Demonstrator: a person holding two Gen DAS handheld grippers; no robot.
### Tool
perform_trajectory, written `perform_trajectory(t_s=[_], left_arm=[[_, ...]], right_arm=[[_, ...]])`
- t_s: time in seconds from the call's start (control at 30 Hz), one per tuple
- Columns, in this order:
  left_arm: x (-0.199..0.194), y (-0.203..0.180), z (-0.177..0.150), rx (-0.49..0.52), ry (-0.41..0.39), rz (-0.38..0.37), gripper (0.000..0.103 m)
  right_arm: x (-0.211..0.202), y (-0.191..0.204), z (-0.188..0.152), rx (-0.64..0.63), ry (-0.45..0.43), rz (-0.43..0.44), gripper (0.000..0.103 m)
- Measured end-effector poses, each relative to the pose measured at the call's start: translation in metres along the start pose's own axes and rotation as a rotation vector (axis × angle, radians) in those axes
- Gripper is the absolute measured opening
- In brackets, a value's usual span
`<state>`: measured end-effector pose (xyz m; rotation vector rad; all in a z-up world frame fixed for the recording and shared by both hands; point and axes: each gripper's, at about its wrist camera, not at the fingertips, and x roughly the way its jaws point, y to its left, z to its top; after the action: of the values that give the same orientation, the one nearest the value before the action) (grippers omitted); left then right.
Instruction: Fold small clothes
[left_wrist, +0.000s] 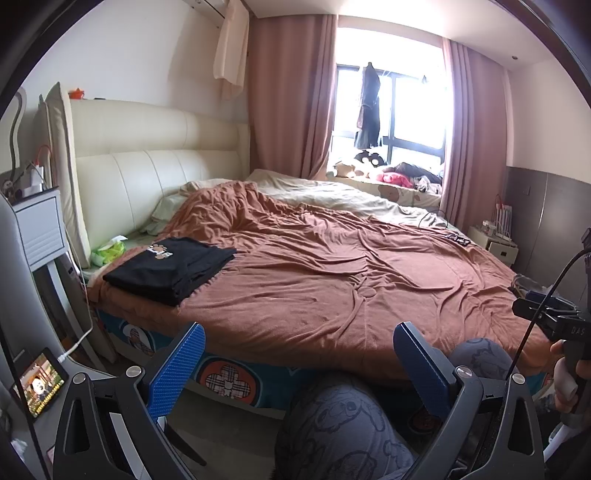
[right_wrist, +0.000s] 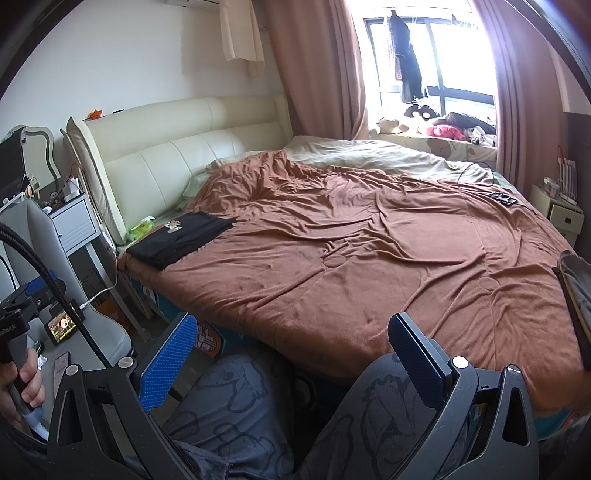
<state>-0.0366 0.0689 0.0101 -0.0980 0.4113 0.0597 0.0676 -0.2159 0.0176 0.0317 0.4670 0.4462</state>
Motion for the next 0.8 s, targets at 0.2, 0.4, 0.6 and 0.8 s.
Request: perform_trajectory(t_s=[0.2,0.4,0.6,0.8], left_arm=[[-0.0005,-0.0006,0.0002,0.0,0.0,0.0,0.103],[-0.0005,-0.0013,0.0003,-0.001,0.001,-0.001,0.103],[-0.0004,-0.0014,0.0001,0.0,-0.001,-0.001,0.103],[-0.0019,-0.0033,0.0005,0.005,-0.006,-0.003,0.103]], right_arm=[[-0.0011,-0.0003,-0.0006,0.001,-0.001,0.0,0.103],[-0.0012,-0.0007,-0.0008,0.001,-0.001,0.001,0.103],[-0.0027,-0.0002,-0.0008,0.0,-0.002,-0.001,0.103],[-0.0028,-0.0006,-0.001,0.0,-0.001,-0.002,0.103]])
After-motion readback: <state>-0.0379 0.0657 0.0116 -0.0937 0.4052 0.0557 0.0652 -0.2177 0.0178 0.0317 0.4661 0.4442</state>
